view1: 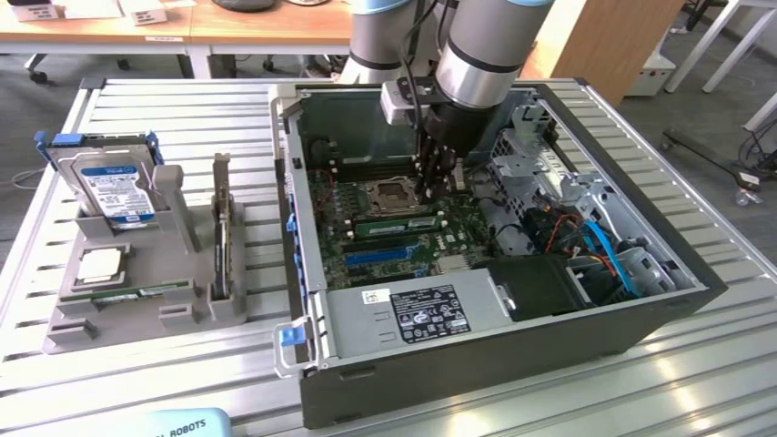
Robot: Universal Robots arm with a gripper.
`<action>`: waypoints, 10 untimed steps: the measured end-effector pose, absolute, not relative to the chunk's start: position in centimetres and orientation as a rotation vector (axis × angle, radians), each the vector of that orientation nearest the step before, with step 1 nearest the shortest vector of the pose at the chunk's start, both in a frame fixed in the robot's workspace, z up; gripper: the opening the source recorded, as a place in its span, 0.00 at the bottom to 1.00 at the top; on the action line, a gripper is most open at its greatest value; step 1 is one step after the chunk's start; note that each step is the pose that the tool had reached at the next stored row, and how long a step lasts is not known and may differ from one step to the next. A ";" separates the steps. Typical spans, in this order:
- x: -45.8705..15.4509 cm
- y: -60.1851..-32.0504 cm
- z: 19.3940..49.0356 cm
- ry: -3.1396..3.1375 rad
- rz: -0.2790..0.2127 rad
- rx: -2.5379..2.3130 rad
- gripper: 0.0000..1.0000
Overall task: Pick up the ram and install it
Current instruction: 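Press down the ram until it locks into place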
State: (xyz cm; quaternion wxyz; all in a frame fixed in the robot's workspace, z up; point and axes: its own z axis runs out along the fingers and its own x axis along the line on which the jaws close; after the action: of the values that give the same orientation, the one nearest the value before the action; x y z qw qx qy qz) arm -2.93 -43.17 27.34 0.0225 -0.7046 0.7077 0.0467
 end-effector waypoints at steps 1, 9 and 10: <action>-2.9 -43.2 27.3 2.192 0.145 -2.182 0.25; -2.9 -43.2 27.3 2.192 0.145 -2.182 0.10; -2.9 -43.2 27.3 2.192 0.145 -2.182 0.10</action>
State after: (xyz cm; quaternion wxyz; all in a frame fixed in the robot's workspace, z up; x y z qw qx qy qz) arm -2.93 -43.17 27.34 0.0225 -0.7046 0.7077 0.0467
